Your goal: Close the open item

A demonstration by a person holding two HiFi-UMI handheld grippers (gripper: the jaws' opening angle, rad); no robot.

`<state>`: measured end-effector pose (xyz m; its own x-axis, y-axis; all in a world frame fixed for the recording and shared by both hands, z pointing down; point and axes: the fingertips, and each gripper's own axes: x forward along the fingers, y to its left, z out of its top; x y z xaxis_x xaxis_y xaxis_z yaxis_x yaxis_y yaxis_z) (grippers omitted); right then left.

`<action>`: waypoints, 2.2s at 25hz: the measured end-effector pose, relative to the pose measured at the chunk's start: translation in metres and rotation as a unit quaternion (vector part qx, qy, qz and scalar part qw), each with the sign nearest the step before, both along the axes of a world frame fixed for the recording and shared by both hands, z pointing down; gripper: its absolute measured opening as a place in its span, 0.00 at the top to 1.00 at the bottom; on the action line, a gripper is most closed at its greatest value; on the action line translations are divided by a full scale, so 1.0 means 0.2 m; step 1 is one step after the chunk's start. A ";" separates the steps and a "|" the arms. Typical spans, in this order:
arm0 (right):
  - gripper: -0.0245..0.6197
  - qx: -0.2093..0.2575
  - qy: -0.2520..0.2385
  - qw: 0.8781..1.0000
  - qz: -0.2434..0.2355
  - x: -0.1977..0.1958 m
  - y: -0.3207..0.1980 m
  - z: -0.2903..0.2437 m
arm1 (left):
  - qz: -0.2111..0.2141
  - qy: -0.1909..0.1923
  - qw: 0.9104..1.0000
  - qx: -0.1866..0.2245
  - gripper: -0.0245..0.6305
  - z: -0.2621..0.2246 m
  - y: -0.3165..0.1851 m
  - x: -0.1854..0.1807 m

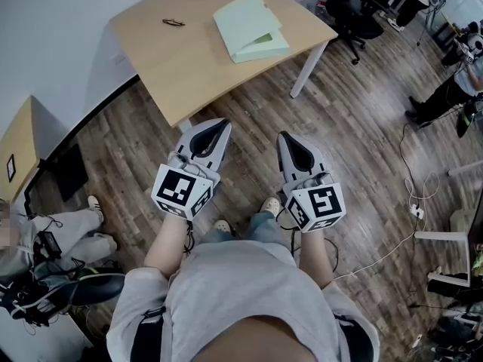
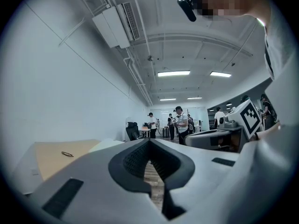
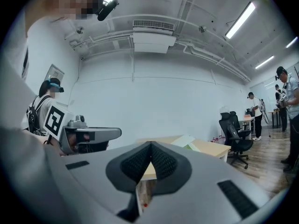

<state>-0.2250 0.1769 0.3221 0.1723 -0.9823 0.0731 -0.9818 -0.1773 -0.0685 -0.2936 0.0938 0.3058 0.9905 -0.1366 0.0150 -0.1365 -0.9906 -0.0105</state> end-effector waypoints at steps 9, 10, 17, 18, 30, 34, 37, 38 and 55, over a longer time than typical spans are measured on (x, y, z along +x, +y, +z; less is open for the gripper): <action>0.95 0.005 0.004 1.000 -0.028 0.38 -0.09 -0.03 | -0.026 0.013 1.000 0.002 0.94 -0.02 -0.05 0.37; 0.95 0.006 0.006 0.999 -0.032 0.44 -0.09 -0.03 | -0.029 0.015 0.999 0.002 0.94 -0.02 -0.05 0.42; 0.95 0.007 0.013 0.998 -0.064 0.75 -0.11 -0.02 | -0.056 0.027 0.998 0.007 0.94 -0.03 -0.04 0.73; 0.95 0.007 0.013 0.998 -0.067 0.78 -0.11 -0.02 | -0.059 0.028 0.998 0.007 0.94 -0.02 -0.03 0.76; 0.95 0.005 -0.004 0.996 -0.088 1.05 -0.21 0.04 | -0.073 0.015 0.997 0.005 0.94 0.02 -0.10 1.04; 0.95 0.004 -0.006 0.996 -0.090 1.13 -0.32 0.05 | -0.073 0.011 0.997 0.004 0.94 0.03 -0.22 1.12; 0.95 0.002 -0.006 0.996 -0.089 1.19 -0.43 0.05 | -0.072 0.011 0.997 0.004 0.94 0.02 -0.32 1.18; 0.95 0.002 -0.006 0.996 -0.089 1.21 -0.47 0.05 | -0.072 0.010 0.997 0.005 0.94 0.02 -0.35 1.20; 0.95 0.001 -0.001 0.998 -0.070 1.46 -1.09 0.05 | -0.047 0.017 0.999 0.004 0.94 0.04 -0.96 1.48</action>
<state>0.0670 -0.0404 0.3328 0.0329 -0.9969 0.0717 -0.9968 -0.0380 -0.0709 0.0020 -0.0979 0.3134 0.9732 -0.2290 -0.0201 -0.2293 -0.9733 -0.0113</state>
